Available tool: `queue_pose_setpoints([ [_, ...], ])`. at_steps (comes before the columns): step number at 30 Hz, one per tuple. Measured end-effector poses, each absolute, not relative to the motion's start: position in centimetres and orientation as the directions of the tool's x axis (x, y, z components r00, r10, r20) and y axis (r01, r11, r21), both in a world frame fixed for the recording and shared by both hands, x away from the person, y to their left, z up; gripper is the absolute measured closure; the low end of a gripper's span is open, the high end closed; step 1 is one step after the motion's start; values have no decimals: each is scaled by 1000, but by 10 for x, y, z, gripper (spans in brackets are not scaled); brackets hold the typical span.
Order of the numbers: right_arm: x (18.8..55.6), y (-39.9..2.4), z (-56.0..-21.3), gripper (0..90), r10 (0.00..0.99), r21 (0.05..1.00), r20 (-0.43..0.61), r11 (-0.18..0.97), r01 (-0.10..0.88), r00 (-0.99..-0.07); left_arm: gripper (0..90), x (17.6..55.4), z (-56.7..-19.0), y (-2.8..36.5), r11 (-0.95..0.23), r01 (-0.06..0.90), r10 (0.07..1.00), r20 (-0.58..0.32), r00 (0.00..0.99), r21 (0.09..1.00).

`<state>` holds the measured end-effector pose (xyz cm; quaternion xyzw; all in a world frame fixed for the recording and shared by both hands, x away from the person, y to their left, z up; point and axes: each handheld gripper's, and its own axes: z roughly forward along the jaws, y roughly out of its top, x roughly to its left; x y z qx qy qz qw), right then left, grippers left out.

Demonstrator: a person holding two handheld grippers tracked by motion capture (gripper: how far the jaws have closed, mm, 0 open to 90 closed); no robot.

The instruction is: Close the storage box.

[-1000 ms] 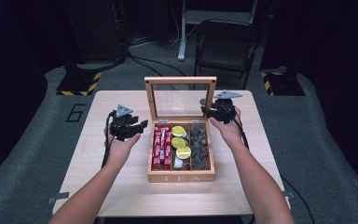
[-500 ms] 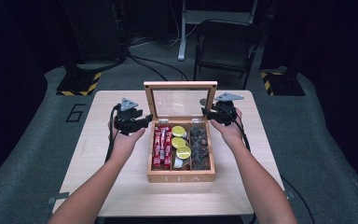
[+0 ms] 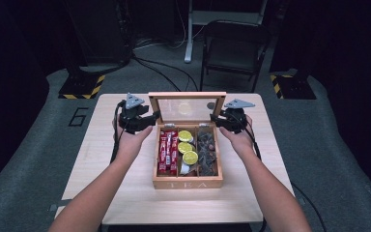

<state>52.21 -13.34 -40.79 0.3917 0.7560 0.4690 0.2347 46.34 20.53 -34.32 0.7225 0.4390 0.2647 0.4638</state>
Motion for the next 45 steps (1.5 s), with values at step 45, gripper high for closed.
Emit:
queue_pose_setpoints([
  [45, 452, -153, -409, 485, 762, 895, 61, 244, 374, -644, 600, 408, -355, 213, -237, 326, 820, 8, 573, 915],
])
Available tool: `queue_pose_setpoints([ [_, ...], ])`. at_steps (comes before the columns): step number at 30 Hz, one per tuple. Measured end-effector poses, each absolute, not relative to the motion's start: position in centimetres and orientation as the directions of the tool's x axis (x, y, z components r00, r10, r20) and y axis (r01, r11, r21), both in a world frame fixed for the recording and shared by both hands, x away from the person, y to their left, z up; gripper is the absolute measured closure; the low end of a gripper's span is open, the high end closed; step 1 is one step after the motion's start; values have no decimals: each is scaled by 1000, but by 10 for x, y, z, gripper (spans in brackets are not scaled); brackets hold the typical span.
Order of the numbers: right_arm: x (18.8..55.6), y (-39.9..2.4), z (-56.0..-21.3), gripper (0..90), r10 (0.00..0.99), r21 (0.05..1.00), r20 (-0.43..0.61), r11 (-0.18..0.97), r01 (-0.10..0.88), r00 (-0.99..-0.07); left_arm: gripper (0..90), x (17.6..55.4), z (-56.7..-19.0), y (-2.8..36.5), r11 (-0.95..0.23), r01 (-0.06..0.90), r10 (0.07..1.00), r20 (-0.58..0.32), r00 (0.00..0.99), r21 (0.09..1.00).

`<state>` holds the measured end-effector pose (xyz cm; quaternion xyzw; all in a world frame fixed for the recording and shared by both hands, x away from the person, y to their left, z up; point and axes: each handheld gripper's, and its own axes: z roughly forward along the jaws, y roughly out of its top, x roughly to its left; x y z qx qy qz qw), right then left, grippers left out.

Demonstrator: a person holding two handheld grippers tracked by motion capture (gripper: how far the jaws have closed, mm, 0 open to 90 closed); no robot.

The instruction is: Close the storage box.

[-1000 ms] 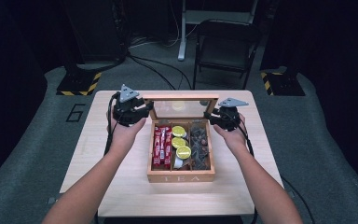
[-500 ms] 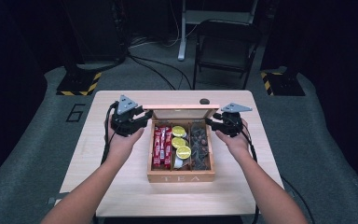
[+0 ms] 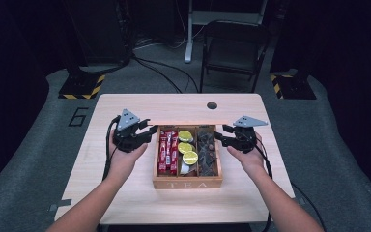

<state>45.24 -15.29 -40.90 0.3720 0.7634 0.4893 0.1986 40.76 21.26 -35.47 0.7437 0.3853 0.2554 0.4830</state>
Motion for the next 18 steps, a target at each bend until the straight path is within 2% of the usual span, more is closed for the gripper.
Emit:
queue_pose_setpoints([
  [5, 438, -159, -409, 480, 764, 900, 42, 252, 357, -644, 572, 399, -361, 214, -239, 332, 808, -2, 589, 913],
  [13, 411, -162, -410, 477, 748, 905, 34, 258, 337, -663, 564, 385, -374, 211, -281, 302, 804, 52, 592, 911],
  [18, 393, -159, -409, 467, 733, 908, 2, 284, 309, -680, 552, 377, -386, 214, -282, 313, 791, 36, 610, 907],
])
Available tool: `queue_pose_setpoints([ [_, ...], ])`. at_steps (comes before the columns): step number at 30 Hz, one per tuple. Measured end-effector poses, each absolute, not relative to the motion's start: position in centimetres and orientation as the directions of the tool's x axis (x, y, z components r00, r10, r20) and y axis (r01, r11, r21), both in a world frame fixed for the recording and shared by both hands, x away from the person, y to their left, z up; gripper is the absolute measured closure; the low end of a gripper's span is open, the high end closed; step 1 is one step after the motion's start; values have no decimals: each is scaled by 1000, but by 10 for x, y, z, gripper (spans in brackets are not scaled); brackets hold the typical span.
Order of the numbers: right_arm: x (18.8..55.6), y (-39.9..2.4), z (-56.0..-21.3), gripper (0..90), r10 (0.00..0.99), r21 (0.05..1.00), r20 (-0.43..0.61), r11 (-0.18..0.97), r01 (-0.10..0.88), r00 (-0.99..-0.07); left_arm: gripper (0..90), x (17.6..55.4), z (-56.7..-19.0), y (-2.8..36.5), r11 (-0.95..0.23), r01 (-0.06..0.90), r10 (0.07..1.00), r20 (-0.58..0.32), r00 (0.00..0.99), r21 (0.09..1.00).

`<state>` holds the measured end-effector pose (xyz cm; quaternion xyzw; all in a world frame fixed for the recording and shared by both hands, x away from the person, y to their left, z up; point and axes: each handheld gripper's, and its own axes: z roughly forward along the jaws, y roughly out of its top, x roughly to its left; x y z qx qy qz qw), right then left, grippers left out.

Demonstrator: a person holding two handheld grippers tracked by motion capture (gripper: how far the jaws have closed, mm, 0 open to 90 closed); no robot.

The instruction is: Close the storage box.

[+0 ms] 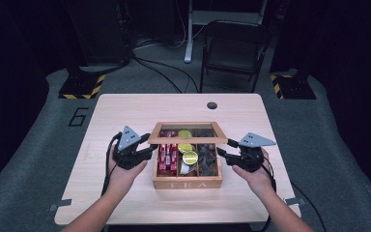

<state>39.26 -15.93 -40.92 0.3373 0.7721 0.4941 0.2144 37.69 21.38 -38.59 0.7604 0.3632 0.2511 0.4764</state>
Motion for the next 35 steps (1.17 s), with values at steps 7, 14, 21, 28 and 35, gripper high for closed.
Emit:
queue_pose_setpoints([
  [7, 382, -159, -410, 462, 728, 912, 22, 267, 312, -686, 526, 368, -402, 216, -282, 335, 782, 13, 624, 899],
  [14, 373, -161, -421, 455, 723, 904, 41, 267, 334, -689, 514, 358, -423, 217, -299, 354, 768, 4, 640, 886],
  [21, 359, -159, -437, 439, 686, 885, 19, 327, 332, -727, 502, 350, -440, 215, -324, 374, 757, 1, 653, 869],
  [28, 351, -155, -446, 335, 660, 856, 14, 380, 349, -751, 405, 343, -456, 212, -381, 418, 719, -21, 695, 825],
  [35, 347, -156, -452, 287, 651, 847, 17, 394, 357, -759, 283, 335, -468, 218, -386, 473, 718, -64, 693, 792],
])
